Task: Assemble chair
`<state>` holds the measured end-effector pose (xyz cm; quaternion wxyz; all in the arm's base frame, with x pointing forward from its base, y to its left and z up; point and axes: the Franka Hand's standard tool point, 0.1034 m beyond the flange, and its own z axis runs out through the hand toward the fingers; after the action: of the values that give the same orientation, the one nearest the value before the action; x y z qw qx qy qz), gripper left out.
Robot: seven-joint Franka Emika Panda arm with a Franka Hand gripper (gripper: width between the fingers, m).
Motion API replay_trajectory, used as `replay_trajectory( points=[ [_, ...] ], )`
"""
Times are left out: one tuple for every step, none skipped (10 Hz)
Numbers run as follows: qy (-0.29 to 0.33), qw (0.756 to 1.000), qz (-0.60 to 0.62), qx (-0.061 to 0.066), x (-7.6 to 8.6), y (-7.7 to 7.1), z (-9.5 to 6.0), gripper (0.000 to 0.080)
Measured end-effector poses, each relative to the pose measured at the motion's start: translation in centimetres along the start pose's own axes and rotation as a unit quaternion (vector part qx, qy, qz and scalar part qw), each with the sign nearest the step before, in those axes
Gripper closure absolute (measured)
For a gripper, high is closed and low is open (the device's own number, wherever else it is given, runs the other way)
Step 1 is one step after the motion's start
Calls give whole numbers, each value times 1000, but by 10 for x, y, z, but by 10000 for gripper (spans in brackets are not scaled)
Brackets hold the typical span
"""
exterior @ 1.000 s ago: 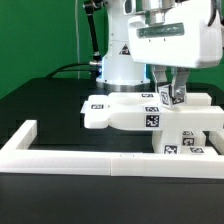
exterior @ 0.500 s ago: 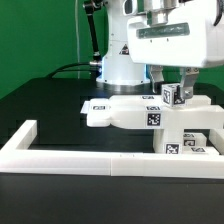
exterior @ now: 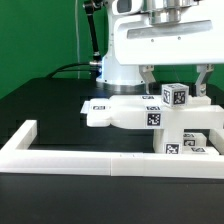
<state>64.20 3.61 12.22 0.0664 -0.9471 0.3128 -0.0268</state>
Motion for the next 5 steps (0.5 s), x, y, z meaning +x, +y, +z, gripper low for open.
replay_trajectory(
  points=[
    [0,999,-44,0,0,0,0,151],
    [-1,997,-73,0,-1,-1,1,151],
    [-1,993,-116,-1,-3,-2,1,151],
    [-1,989,-147,-1,-5,-5,2,151],
    [-1,980,-201,-1,-5,-5,2,151]
  ],
)
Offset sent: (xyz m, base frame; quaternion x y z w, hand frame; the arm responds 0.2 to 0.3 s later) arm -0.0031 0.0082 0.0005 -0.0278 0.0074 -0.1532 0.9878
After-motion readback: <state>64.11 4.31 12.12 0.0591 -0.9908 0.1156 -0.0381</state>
